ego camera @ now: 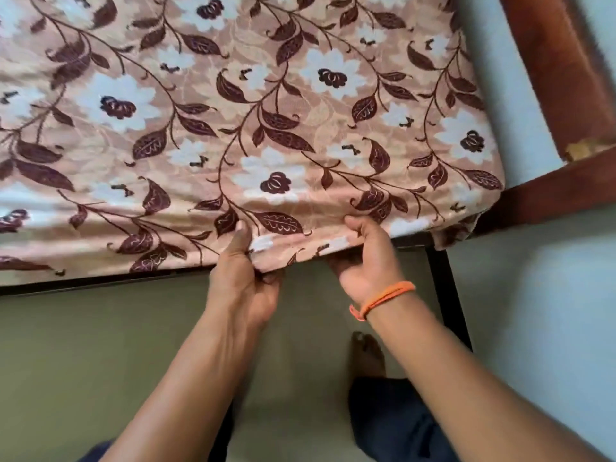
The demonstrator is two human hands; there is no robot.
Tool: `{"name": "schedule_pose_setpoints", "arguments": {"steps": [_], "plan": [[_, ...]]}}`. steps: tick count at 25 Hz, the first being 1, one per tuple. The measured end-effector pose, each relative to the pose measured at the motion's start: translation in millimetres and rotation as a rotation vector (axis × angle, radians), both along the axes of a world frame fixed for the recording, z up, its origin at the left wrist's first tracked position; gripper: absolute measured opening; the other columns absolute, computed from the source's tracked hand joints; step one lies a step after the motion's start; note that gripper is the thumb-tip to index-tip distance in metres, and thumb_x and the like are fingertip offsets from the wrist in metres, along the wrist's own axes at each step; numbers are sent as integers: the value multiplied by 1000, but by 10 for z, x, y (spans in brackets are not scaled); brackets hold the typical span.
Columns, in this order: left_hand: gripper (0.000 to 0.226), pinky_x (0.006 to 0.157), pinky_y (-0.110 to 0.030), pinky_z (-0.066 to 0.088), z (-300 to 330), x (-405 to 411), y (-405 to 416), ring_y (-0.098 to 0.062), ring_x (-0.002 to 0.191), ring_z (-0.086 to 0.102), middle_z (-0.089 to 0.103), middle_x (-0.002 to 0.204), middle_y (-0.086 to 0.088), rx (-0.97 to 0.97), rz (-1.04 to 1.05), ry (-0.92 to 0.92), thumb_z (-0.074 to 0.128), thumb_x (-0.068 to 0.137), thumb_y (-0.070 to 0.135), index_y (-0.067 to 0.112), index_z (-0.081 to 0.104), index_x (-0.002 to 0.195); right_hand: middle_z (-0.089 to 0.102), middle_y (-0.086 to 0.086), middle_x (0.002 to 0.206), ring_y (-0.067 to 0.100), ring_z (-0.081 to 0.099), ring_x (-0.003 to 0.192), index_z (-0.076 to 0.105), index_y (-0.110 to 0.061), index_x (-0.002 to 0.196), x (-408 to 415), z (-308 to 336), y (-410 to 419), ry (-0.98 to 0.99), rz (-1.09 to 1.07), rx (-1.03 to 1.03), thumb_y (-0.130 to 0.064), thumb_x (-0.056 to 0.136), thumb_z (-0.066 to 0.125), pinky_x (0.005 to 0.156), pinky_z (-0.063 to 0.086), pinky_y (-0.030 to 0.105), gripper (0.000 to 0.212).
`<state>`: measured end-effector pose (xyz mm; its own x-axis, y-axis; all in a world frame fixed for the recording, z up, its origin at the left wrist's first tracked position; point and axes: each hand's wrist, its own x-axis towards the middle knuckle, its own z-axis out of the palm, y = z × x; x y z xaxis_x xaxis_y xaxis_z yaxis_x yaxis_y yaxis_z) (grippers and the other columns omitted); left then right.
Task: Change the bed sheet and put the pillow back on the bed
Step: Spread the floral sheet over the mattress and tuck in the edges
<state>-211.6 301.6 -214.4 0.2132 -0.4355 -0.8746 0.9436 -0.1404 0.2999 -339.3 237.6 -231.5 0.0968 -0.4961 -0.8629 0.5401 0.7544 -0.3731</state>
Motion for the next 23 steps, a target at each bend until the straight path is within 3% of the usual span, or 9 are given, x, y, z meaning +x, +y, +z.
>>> {"name": "schedule_pose_setpoints", "arguments": {"steps": [3,6,8,11,13,14,17,20,23], "plan": [[12,34,-15,37,-10,-31,37,-12,57,65,71,94,-2,27,31,-50,57,97,27,18,62,104,66,11,83,26,64,76,62,-9,83,-88,6,6,-50,44,-28,-1,87,58,68,59,38,11],[17,30,-14,22,9,-135,272,-5,32,42,60,75,2,-32,-51,-195,59,96,36,20,57,91,64,7,74,19,60,65,62,-10,83,-288,81,157,-32,153,-112,-7,84,70,52,56,30,8],[24,31,-14,24,43,-236,435,-4,30,36,55,67,6,-16,-79,-264,65,90,44,22,56,84,61,2,70,13,53,57,62,-14,81,-452,93,261,65,256,-166,-15,74,79,45,45,22,19],[34,46,-19,47,107,-417,647,-13,65,64,70,91,1,-26,18,-307,77,79,29,15,64,107,64,5,78,13,51,50,66,-13,88,-673,60,478,166,260,-173,-16,70,83,38,36,17,25],[41,72,-31,58,121,-508,707,-24,91,69,71,111,-8,-119,102,-283,69,80,9,6,61,120,53,0,68,7,40,37,64,-13,85,-824,10,596,219,202,-178,-16,74,83,37,33,16,22],[33,79,-34,59,50,-536,735,-26,92,69,69,112,-13,-190,145,-244,62,83,0,2,61,115,48,-2,64,6,35,34,63,-14,81,-891,0,645,236,184,-191,-18,76,82,37,32,16,20],[12,48,-19,52,-62,-696,831,-13,54,63,64,92,-11,-251,134,-166,55,91,-5,4,59,98,45,-2,58,7,36,39,62,-14,81,-983,13,643,326,215,-212,-21,78,81,40,35,18,20],[31,61,-22,50,-312,-784,846,-18,68,62,68,99,-14,-18,41,-329,71,83,-3,-3,59,112,50,2,59,11,44,44,62,-10,82,-966,-68,592,425,272,-225,-20,82,76,44,40,23,17],[31,42,-21,42,-544,-785,892,-18,58,48,57,78,-9,181,-82,-392,64,85,-5,-8,57,115,49,1,55,14,46,45,56,-10,70,-959,-433,656,525,288,-134,-17,90,64,46,39,23,22]]}}
